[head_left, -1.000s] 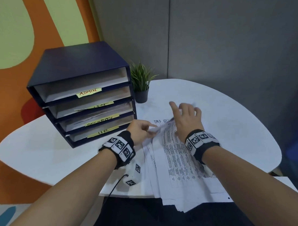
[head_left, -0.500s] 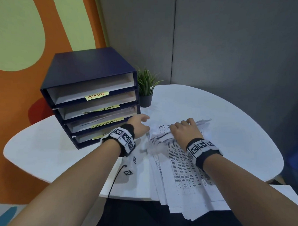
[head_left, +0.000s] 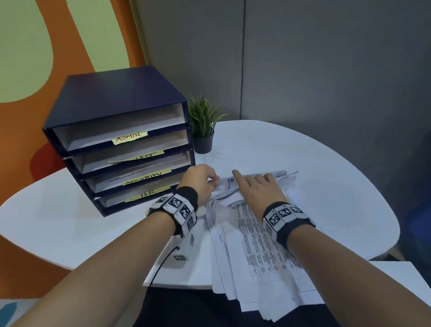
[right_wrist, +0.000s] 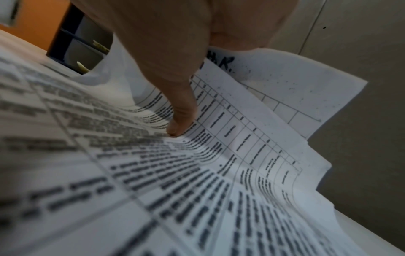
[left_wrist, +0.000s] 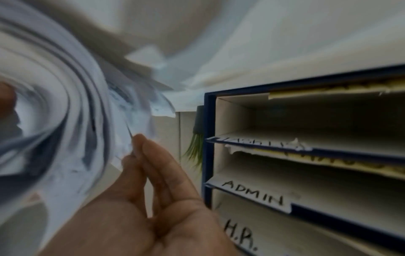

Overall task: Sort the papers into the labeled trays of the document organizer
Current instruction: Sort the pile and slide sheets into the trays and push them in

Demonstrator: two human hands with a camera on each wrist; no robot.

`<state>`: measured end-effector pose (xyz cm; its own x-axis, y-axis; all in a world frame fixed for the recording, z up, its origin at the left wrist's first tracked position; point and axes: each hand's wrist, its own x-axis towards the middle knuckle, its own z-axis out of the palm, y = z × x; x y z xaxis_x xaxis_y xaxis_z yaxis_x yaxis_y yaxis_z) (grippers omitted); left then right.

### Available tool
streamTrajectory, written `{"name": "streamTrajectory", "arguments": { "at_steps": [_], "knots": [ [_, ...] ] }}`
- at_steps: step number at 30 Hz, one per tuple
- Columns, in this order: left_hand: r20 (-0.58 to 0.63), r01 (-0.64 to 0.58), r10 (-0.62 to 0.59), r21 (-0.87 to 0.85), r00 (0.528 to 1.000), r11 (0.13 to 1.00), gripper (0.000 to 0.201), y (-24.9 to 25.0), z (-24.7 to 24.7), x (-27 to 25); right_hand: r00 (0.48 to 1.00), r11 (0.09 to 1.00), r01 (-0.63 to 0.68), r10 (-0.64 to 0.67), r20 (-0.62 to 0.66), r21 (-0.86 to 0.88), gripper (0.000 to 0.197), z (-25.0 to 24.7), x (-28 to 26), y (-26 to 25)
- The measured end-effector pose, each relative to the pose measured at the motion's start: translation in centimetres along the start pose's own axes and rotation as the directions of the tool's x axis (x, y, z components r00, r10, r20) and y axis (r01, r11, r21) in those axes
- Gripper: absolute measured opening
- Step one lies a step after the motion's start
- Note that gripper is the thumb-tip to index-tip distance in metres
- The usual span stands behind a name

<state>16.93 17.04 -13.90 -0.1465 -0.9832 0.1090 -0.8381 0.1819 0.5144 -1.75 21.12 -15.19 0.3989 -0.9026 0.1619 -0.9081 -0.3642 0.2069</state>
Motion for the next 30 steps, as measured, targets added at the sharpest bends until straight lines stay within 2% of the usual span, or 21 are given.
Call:
{"name": "streamTrajectory", "arguments": {
  "at_steps": [2, 3, 5, 7, 8, 10, 12, 14, 16, 17, 18, 20, 22, 23, 25, 27, 30],
  "knots": [
    [-0.003, -0.120, 0.122, 0.136, 0.993, 0.983, 0.017, 0.1, 0.2, -0.6, 1.000, 1.000, 0.007, -0.007, -0.007, -0.021, 0.079, 0.1, 0.0, 0.0],
    [-0.009, -0.141, 0.144, 0.148, 0.990, 0.979, 0.019, 0.4, 0.2, -1.1, 1.000, 1.000, 0.008, -0.008, -0.008, -0.025, 0.077, 0.2, -0.1, 0.0],
    [-0.060, -0.168, 0.176, 0.119, 0.983, 0.979, 0.019, 0.7, 0.1, -1.8, 0.999, 1.000, -0.003, 0.003, -0.034, 0.008, 0.074, 0.2, -0.2, 0.0],
    [-0.025, -0.197, 0.197, 0.024, 0.980, 0.980, 0.016, 0.9, 0.2, -2.3, 0.997, 1.000, -0.011, 0.012, -0.070, 0.023, 0.066, 0.1, -0.5, 0.1],
    [0.034, -0.171, 0.175, -0.098, 0.984, 0.980, 0.016, 0.7, 0.3, -2.5, 0.994, 1.000, -0.023, 0.025, -0.106, 0.014, 0.060, 0.4, -0.5, 0.2],
    [0.189, -0.029, 0.093, -0.317, 0.978, 0.948, 0.016, 0.2, 0.4, -3.1, 0.987, 1.000, -0.027, 0.027, -0.161, 0.002, 0.053, 0.8, -0.5, 0.5],
    [0.319, 0.089, 0.047, -0.400, 0.947, 0.912, 0.015, -0.4, 0.1, -3.5, 0.995, 1.000, 0.013, -0.010, -0.101, 0.026, 0.046, 0.7, -0.7, 0.6],
    [0.376, 0.199, -0.002, -0.485, 0.926, 0.851, 0.019, -1.0, -0.3, -3.5, 0.999, 0.999, 0.032, -0.032, -0.017, 0.020, 0.035, 0.6, -0.6, 0.6],
    [0.319, 0.288, -0.120, -0.554, 0.940, 0.781, 0.013, -1.2, -0.6, -3.2, 0.999, 1.000, 0.012, -0.012, -0.034, -0.003, 0.034, 0.3, -0.6, 0.6],
    [0.248, 0.289, -0.178, -0.547, 0.952, 0.786, 0.010, -1.5, -0.5, -2.9, 0.999, 1.000, 0.003, -0.003, -0.051, -0.008, 0.038, 0.2, -0.7, 0.5],
    [0.171, 0.275, -0.218, -0.500, 0.961, 0.821, 0.012, -1.8, -0.3, -2.5, 0.997, 1.000, 0.002, -0.004, -0.081, -0.020, 0.043, 0.4, -0.7, 0.5],
    [0.078, 0.254, -0.242, -0.342, 0.967, 0.905, 0.030, -2.3, 0.2, -1.8, 0.989, 0.999, 0.017, -0.023, -0.148, -0.044, 0.051, 0.9, -0.6, 0.6],
    [0.087, 0.244, -0.229, -0.234, 0.969, 0.941, 0.048, -1.7, 0.5, -1.3, 0.984, 0.998, 0.030, -0.040, -0.176, -0.058, 0.052, 1.0, -0.7, 0.7],
    [0.105, 0.234, -0.216, -0.212, 0.971, 0.949, 0.051, -1.3, 0.8, -1.1, 0.981, 0.998, 0.039, -0.050, -0.189, -0.058, 0.051, 1.1, -0.7, 0.7],
    [0.104, 0.200, -0.183, -0.184, 0.978, 0.962, 0.037, -0.6, 1.3, -0.9, 0.979, 0.997, 0.056, -0.065, -0.191, -0.054, 0.053, 1.1, -1.0, 0.8],
    [0.045, 0.176, -0.172, -0.117, 0.984, 0.977, 0.010, -0.1, 1.4, -0.9, 0.979, 0.997, 0.061, -0.067, -0.191, -0.036, 0.060, 1.1, -1.1, 0.9],
    [-0.010, 0.183, -0.185, -0.110, 0.983, 0.977, 0.013, 0.4, 0.9, -0.7, 0.979, 0.998, 0.060, -0.065, -0.195, -0.032, 0.057, 0.9, -1.2, 1.0]
  ]
}}
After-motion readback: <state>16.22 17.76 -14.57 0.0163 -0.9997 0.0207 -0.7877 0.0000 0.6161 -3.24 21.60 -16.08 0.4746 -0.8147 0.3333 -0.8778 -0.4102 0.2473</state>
